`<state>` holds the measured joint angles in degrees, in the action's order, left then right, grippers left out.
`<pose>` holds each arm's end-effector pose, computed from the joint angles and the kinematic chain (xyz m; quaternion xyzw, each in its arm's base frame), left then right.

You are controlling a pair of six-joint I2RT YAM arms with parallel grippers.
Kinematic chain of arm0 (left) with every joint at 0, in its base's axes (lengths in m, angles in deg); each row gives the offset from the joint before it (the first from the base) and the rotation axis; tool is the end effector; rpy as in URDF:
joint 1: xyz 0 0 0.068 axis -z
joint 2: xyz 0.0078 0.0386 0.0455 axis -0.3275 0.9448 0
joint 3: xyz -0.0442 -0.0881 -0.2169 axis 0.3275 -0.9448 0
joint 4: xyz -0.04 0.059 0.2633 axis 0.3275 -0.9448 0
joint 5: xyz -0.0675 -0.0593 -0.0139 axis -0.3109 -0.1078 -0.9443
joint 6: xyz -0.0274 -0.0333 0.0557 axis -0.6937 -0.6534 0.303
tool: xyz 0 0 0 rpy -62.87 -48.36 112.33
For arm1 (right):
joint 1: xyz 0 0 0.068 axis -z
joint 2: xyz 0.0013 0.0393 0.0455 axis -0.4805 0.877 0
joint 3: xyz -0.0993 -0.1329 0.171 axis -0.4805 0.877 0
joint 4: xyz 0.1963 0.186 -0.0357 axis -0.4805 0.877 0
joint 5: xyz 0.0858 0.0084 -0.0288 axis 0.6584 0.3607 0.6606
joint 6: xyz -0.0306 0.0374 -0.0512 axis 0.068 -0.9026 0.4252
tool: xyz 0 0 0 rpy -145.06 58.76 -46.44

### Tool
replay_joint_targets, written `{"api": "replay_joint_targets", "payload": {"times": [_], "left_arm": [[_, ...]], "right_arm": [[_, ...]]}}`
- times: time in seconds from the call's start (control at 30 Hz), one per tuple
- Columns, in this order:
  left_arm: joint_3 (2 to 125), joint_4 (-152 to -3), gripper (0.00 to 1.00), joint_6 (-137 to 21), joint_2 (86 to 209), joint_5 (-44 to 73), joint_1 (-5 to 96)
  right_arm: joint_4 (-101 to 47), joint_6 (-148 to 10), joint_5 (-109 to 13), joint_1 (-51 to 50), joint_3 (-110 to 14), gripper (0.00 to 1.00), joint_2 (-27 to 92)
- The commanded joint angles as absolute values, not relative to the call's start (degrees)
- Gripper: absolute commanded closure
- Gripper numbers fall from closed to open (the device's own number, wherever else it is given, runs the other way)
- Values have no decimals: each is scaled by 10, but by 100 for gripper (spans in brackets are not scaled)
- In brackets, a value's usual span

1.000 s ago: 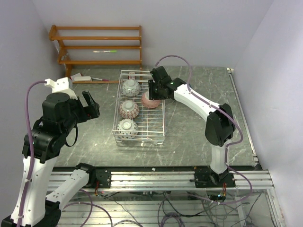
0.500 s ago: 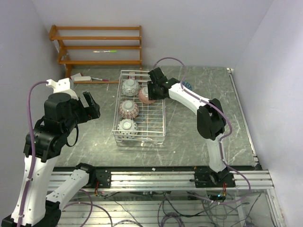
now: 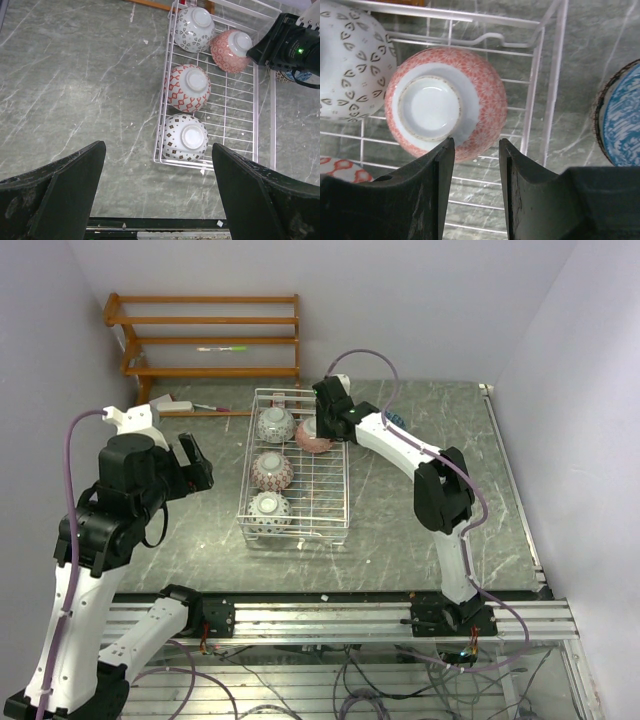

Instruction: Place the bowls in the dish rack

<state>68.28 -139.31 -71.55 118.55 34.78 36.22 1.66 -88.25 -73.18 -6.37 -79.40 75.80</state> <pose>0.1643 -0.0381 0.3989 -0.1146 0.8501 -0.1012 0.5040 0.4195 0.2733 0.1888 -0.0165 0.9201 0.0621 0.3864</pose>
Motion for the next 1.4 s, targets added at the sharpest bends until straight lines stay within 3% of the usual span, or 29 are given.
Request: {"api": "replay_joint_targets", "payload": {"times": [0.0, 0.13, 0.3, 0.5, 1.37], "left_arm": [[682, -1378, 1, -707, 1188, 348, 364], [681, -1376, 1, -706, 1190, 344, 364], [677, -1371, 0, -708, 1190, 344, 364], [666, -1360, 0, -712, 1192, 335, 364], [668, -1378, 1, -712, 1184, 348, 364]], "right_arm": [[-20, -874, -796, -61, -796, 59, 768], [-33, -869, -785, -61, -776, 59, 748], [-99, -874, -681, -63, -699, 58, 676], [-109, -905, -603, -68, -697, 58, 689], [-79, -898, -789, -69, -809, 57, 793]]}}
